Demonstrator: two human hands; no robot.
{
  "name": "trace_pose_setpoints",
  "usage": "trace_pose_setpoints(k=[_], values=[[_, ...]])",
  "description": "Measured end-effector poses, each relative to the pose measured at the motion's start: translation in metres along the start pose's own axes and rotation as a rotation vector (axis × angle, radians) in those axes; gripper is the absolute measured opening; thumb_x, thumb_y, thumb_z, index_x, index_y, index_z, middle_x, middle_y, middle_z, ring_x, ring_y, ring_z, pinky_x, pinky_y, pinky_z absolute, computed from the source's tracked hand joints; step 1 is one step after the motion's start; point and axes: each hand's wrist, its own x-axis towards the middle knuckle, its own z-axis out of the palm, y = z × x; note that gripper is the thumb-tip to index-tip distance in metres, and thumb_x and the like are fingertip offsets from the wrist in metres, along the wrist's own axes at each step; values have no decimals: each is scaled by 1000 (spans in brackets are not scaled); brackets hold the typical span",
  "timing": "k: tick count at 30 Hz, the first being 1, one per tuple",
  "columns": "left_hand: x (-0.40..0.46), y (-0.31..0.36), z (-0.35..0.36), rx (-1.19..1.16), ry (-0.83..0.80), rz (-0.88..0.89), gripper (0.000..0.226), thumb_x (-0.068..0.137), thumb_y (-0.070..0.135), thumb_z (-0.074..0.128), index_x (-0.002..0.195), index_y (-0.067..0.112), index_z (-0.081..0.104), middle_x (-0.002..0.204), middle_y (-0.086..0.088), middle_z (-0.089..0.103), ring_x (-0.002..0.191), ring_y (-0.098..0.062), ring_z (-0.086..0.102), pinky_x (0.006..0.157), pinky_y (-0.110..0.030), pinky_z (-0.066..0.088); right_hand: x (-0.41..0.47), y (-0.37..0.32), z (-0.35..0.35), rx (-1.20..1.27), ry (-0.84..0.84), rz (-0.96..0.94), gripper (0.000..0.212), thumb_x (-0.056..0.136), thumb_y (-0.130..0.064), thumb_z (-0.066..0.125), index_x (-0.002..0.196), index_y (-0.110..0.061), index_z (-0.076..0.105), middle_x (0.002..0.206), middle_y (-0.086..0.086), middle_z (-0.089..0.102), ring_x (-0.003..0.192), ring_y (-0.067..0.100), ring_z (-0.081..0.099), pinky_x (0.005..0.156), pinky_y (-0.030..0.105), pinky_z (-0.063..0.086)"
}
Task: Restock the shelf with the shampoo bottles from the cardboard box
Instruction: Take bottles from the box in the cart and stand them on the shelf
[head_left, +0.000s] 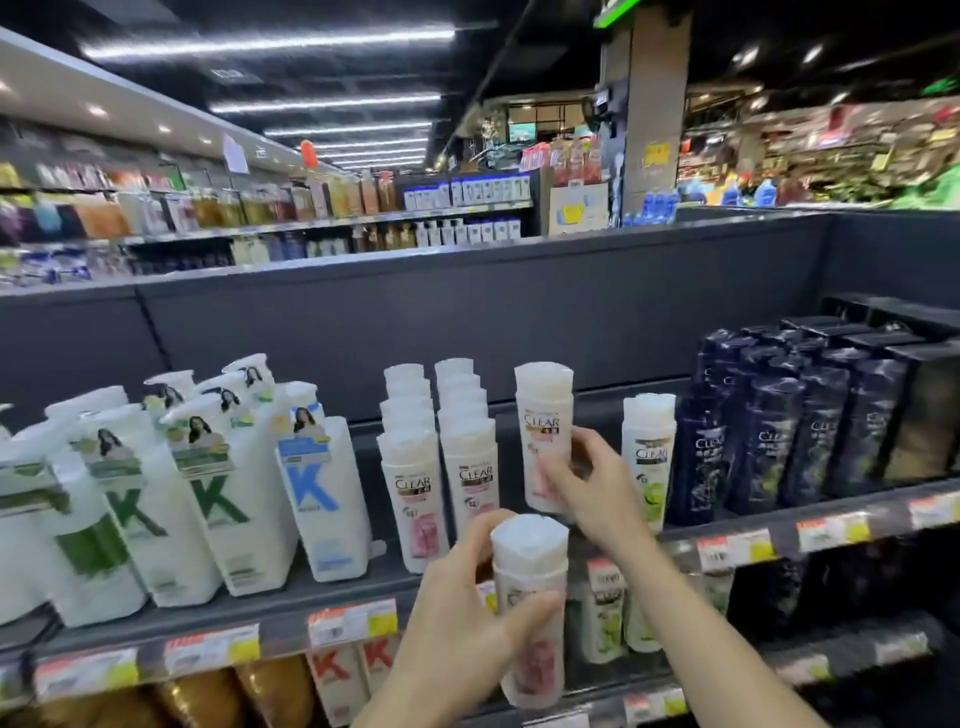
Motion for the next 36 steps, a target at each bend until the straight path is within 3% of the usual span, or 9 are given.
trace_pose_setpoints(k=[3,6,13,18,24,29,32,34,36], values=[[9,3,1,-1,16,-7,51,72,20,82,107,47,57,107,33,64,100,9,62,84,-10,48,62,15,15,-27,4,25,31,95,-22,61,126,-19,56,116,-8,63,103,8,60,65,10,45],[20,7,4,18,46,24,54,69,23,84,109,46,57,110,32,62,102,6,62,83,-13,50,105,36,33,-3,-38,91,34,96,-20,59,130,-16,54,125,-2,61,105,11,56,62,12,43],[50,8,5,44,106,48,75,64,33,79,123,59,40,119,33,56,108,3,61,87,-21,54,144,74,59,99,-156,164,30,97,-20,58,126,-13,58,119,1,66,112,18,62,79,24,52],[60,10,1,109,77,118,70,74,28,78,128,54,41,124,34,52,117,7,54,95,-20,50,148,78,55,110,-209,168,27,98,-24,57,124,-15,59,118,0,68,110,14,63,88,28,52],[70,12,0,154,78,135,64,74,28,78,122,54,45,124,35,51,115,6,56,96,-24,50,143,74,51,139,-234,210,38,95,-33,60,131,-23,54,124,-2,66,115,16,62,99,44,52],[76,23,-1,200,63,163,62,77,24,78,124,49,46,122,35,50,119,13,47,99,-20,46,127,88,53,260,-105,262,80,79,-54,65,147,-23,36,145,5,50,133,24,49,110,52,40],[87,35,-4,201,89,141,61,77,23,78,124,47,46,119,30,55,114,9,52,98,-24,48,90,67,42,262,-108,302,54,96,-26,53,145,-9,38,143,15,49,132,32,48,111,50,38],[99,45,-6,211,113,128,60,78,23,77,123,46,46,113,24,58,106,3,58,92,-28,52,71,69,33,265,-104,346,66,84,-37,60,141,-6,42,139,18,52,127,33,52,107,52,42],[113,55,-8,216,123,116,59,79,22,76,123,44,45,108,18,60,97,-4,63,83,-30,56,56,75,24,213,-132,364,87,68,-51,70,138,-5,46,137,21,54,124,32,55,102,45,49]])
